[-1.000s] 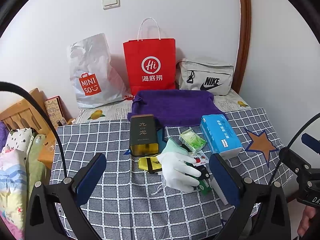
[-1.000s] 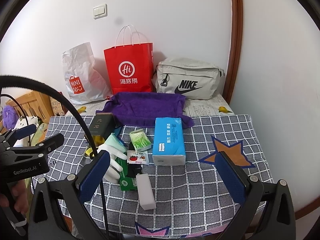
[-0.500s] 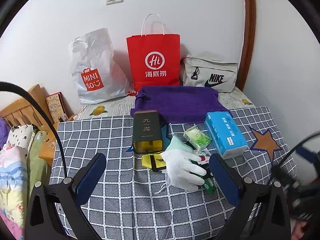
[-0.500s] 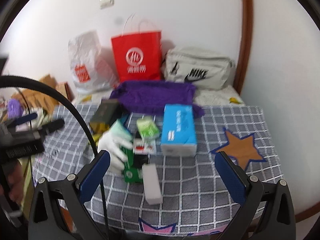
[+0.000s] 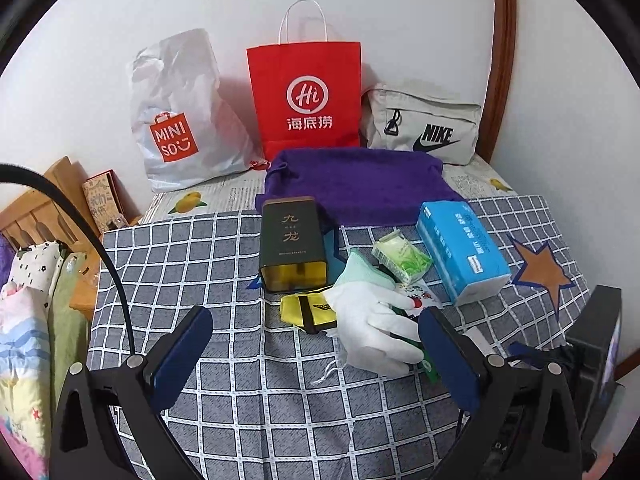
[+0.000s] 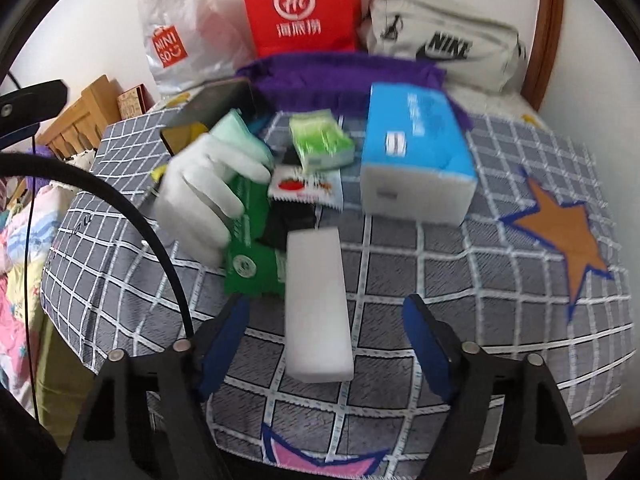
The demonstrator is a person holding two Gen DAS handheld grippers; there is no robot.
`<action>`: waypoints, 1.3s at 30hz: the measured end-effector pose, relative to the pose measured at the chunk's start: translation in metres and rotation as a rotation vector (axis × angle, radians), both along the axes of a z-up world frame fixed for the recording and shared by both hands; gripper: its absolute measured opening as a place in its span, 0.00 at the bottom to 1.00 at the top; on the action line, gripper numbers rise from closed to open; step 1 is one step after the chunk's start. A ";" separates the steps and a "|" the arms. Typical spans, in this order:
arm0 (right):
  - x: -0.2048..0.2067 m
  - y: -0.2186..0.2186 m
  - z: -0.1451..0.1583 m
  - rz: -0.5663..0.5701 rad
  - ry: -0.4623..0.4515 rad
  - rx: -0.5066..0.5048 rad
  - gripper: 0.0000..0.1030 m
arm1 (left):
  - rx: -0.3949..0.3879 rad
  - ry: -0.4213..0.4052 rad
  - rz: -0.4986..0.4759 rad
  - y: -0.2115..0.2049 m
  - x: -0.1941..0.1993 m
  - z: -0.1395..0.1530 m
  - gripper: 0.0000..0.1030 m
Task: Organize soft objects
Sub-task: 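Grasp the white gloves with the left tool while the right tool grasps the white sponge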
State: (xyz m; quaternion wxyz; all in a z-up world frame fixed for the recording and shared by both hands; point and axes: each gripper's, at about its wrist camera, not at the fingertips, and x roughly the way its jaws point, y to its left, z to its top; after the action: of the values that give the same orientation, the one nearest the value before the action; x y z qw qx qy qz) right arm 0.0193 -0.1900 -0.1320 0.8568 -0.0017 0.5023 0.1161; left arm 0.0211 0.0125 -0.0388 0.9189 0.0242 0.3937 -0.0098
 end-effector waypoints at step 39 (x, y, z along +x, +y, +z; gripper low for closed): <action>0.034 -0.034 0.005 0.012 -0.012 0.069 0.29 | -0.103 0.216 -0.213 -0.022 0.073 -0.101 0.22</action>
State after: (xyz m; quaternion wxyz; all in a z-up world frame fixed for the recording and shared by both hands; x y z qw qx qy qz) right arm 0.0530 -0.2238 -0.1268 0.8587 0.0241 0.4929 0.1387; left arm 0.0940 -0.0098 -0.1402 0.8651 0.0177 0.4842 -0.1300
